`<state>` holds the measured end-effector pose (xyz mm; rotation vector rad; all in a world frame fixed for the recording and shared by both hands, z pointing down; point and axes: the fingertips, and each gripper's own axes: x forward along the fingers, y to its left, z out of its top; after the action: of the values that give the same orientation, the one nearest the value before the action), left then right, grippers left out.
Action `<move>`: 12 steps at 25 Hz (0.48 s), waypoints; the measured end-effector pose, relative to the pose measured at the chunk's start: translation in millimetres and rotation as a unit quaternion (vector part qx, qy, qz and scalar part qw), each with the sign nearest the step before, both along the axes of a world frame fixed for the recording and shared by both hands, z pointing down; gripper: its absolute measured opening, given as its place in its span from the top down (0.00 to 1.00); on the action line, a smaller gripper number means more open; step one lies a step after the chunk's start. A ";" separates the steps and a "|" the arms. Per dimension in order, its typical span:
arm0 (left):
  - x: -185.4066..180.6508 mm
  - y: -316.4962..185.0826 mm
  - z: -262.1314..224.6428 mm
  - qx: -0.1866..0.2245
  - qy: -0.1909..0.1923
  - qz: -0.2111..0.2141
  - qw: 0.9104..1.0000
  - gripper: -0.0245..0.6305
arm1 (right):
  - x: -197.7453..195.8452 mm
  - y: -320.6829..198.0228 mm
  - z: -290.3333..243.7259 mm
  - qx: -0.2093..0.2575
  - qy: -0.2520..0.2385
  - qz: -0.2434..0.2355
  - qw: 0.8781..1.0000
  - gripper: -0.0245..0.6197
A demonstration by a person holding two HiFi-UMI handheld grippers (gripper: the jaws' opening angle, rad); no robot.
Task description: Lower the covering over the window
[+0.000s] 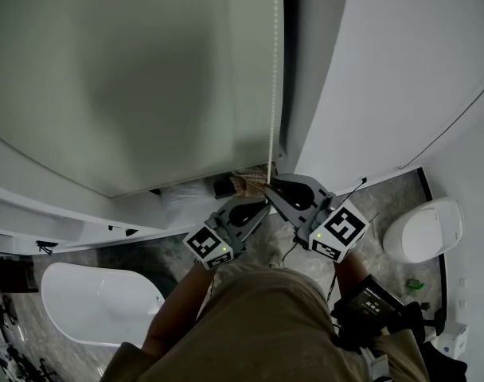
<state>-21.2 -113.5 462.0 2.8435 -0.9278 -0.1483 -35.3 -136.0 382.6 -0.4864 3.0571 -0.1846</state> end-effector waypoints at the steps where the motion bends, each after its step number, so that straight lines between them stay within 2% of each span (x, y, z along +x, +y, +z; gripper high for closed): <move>1: 0.3 1.0 -0.5 -0.001 0.000 0.001 1.000 0.94 | -1.3 0.9 0.0 -0.006 -0.001 -0.002 1.000 0.92; 5: -6.4 0.8 -3.5 0.000 0.003 0.006 1.000 0.94 | -3.7 -7.7 3.8 -0.048 -0.017 0.006 0.999 0.95; 6: -13.3 -1.6 -8.1 0.001 0.018 0.004 1.000 0.92 | -3.3 -11.4 6.2 -0.056 -0.022 0.011 0.998 0.95; 8: -32.4 -11.6 -27.6 0.007 0.061 -0.011 0.998 0.81 | -4.6 -13.7 15.3 -0.069 -0.020 0.012 0.997 0.95; 10: -45.5 -22.8 -54.9 0.029 0.077 -0.027 0.996 0.79 | -9.6 -9.1 32.9 -0.078 0.003 0.008 0.997 0.95; 12: -43.4 -27.7 -80.0 0.055 0.072 -0.021 0.996 0.79 | -14.0 -2.9 50.0 -0.092 0.017 0.001 0.996 0.95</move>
<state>-64.6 -141.2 382.1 2.8676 -0.9779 -0.4158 -49.3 -138.9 432.6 -0.5051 3.0871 -0.4645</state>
